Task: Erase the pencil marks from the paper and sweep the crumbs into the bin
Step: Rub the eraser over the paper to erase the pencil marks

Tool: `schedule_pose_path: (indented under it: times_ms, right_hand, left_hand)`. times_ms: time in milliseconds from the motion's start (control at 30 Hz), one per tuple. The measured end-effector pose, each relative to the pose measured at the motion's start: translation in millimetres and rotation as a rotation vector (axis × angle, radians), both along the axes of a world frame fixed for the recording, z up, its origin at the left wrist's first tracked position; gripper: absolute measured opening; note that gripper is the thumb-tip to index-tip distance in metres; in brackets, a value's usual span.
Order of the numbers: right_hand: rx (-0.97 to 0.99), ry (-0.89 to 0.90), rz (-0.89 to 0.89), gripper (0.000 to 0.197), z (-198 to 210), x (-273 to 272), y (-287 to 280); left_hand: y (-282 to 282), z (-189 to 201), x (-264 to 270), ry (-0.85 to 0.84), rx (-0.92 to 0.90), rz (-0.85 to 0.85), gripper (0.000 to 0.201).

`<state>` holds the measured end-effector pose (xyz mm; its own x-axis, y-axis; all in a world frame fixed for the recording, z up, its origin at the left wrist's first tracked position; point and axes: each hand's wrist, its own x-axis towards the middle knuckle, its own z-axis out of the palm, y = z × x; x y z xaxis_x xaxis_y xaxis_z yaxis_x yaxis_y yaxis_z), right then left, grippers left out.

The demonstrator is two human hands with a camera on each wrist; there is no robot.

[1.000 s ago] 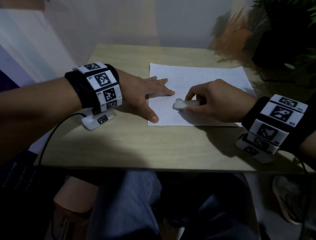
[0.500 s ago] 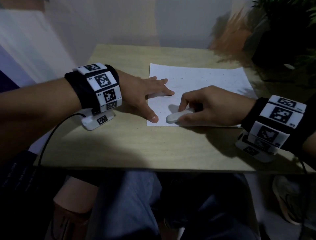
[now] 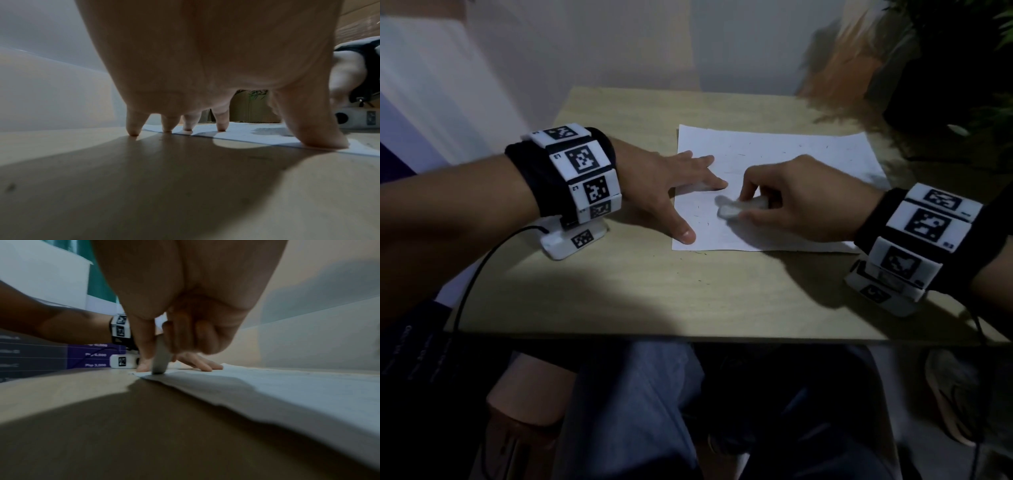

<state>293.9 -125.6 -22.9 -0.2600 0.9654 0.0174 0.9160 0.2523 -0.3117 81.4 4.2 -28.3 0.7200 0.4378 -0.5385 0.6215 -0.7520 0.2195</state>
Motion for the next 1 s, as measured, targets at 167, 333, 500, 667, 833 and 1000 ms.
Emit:
schedule_pose_path:
  times_ms: [167,333,500,667,833,1000]
  right_hand:
    - [-0.153,0.042,0.042,0.037,3.0,-1.9,-1.6]
    - [0.007,-0.009,-0.024,0.042,-0.5,1.0,5.6]
    - [-0.161,0.065,0.036,0.037,3.9,-3.3,-1.7]
    - [-0.021,-0.021,-0.015,0.043,1.2,-0.8,2.3]
    - [-0.187,0.085,0.042,0.044,6.0,-3.4,-7.2]
    - [0.039,-0.064,-0.028,0.035,-1.6,3.7,1.7]
  left_hand:
    - [-1.1,0.2,-0.4,0.003,0.003,0.007,0.108]
    - [-3.8,4.0,0.9,0.006,-0.004,0.012,0.106]
    - [-2.0,2.2,0.4,0.009,0.001,0.003,0.108]
    - [-1.5,1.9,1.3,0.013,0.007,-0.007,0.109]
    - [0.5,0.0,-0.1,0.010,0.009,-0.002,0.106]
    - [-2.1,2.3,1.1,0.002,0.016,0.003,0.105]
